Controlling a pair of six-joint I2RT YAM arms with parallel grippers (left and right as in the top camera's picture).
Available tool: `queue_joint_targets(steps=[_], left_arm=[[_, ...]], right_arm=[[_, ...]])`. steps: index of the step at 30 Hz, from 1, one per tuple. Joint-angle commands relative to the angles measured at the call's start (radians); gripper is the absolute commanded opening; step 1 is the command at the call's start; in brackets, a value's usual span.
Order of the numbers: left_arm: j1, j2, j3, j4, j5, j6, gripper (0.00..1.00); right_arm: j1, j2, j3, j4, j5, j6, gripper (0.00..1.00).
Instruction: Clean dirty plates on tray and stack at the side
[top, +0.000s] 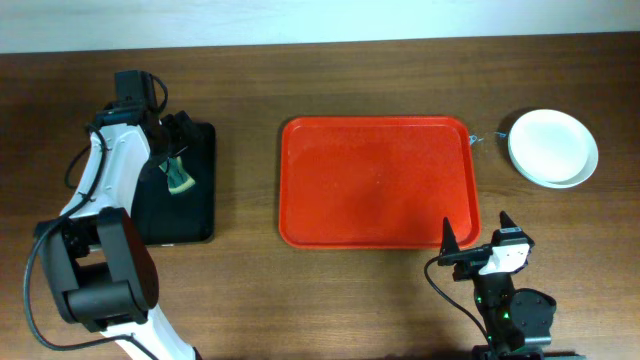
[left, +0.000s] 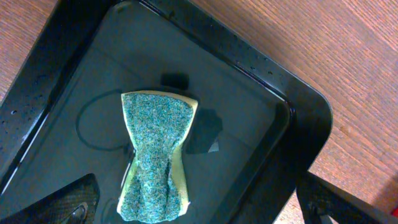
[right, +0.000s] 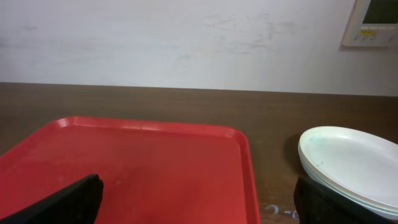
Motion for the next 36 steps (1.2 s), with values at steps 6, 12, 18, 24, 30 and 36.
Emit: queue_joint_targets(steps=[6,12,18,24,30,36], left_arm=[[0.005,-0.017,0.015,0.000,0.007,0.002,0.99],[0.005,-0.015,0.015,0.000,0.007,0.002,0.99],[0.005,-0.069,0.014,-0.032,-0.039,0.021,0.99],[-0.043,-0.299,-0.059,0.019,-0.046,0.074,0.99],[-0.129,-0.711,-0.493,0.390,0.021,0.370,0.99],[-0.143,-1.342,-1.043,0.717,0.059,0.451,0.99]], right_arm=[[0.008,-0.011,-0.007,-0.004,0.005,-0.006,0.99],[0.008,-0.010,-0.007,-0.003,0.005,-0.006,0.99],[0.008,-0.010,-0.007,-0.003,0.005,-0.007,0.99],[0.008,-0.010,-0.007,-0.003,0.005,-0.007,0.99],[0.008,-0.010,-0.007,-0.003,0.005,-0.007,0.98],[0.008,-0.010,-0.007,-0.003,0.005,-0.007,0.99]])
